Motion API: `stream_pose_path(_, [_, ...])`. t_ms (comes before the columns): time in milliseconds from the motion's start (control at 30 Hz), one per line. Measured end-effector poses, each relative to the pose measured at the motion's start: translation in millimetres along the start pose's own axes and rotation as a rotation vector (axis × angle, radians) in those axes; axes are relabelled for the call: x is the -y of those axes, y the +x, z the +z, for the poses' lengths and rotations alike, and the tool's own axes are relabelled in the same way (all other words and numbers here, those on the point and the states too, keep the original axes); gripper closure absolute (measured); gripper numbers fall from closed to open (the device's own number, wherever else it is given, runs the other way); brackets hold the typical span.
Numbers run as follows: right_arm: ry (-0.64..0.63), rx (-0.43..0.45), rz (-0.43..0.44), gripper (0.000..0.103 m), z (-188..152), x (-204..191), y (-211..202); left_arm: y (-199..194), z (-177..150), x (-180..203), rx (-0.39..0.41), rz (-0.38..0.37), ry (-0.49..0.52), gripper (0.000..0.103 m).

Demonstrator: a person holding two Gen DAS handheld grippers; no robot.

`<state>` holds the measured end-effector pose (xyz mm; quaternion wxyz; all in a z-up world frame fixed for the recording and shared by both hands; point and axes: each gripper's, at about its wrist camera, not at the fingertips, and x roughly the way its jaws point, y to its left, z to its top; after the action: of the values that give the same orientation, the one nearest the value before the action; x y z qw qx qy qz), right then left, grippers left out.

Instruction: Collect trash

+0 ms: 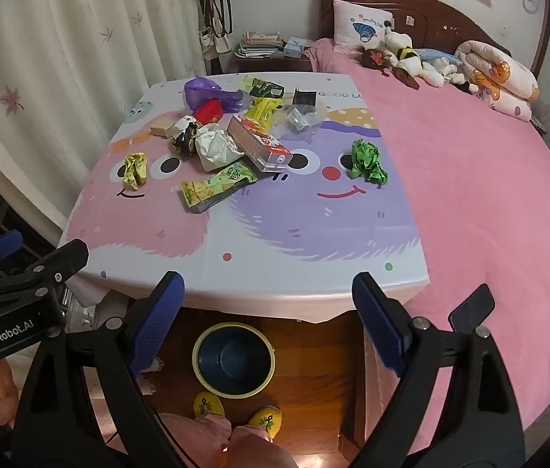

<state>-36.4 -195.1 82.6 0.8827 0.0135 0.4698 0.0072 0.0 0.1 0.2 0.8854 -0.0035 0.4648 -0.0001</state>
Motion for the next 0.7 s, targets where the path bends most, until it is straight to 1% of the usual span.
stream_pose_path(233, [-0.004, 0.003, -0.009, 0.016, 0.1, 0.0, 0.1, 1.1, 1.6, 0.5, 0.014, -0.009, 0.004, 0.002])
stream_pose_path(267, [-0.004, 0.003, -0.009, 0.016, 0.3, 0.0, 0.2, -7.5, 4.6, -4.4, 0.014, -0.017, 0.001, 0.002])
stream_pose_path(333, [-0.004, 0.004, -0.008, 0.016, 0.3, 0.2, 0.2, -5.8, 6.3, -5.2, 0.012, -0.021, 0.003, 0.002])
stream_pose_path(400, [-0.002, 0.005, -0.009, 0.016, 0.3, 0.7, 0.0, -12.1, 3.7, -8.0, 0.020, -0.025, -0.003, 0.002])
stream_pose_path(433, [-0.001, 0.004, -0.009, 0.016, 6.9, -1.3, 1.8, -12.4, 4.1, -8.7, 0.022, -0.027, -0.003, 0.002])
stream_pose_path(467, [-0.002, 0.005, -0.010, 0.016, 7.0, -1.4, 1.8, -12.2, 2.8, -2.7, 0.024, -0.016, 0.000, 0.002])
stream_pose_path(533, [-0.003, 0.007, -0.010, 0.016, 7.0, -1.4, 1.7, -13.7, -0.7, -2.7, 0.038, -0.016, 0.002, 0.002])
stream_pose_path(700, [-0.005, 0.011, -0.010, 0.016, 5.3, 0.4, 2.4, -16.2, -1.1, -1.5, 0.046, -0.019, 0.002, 0.003])
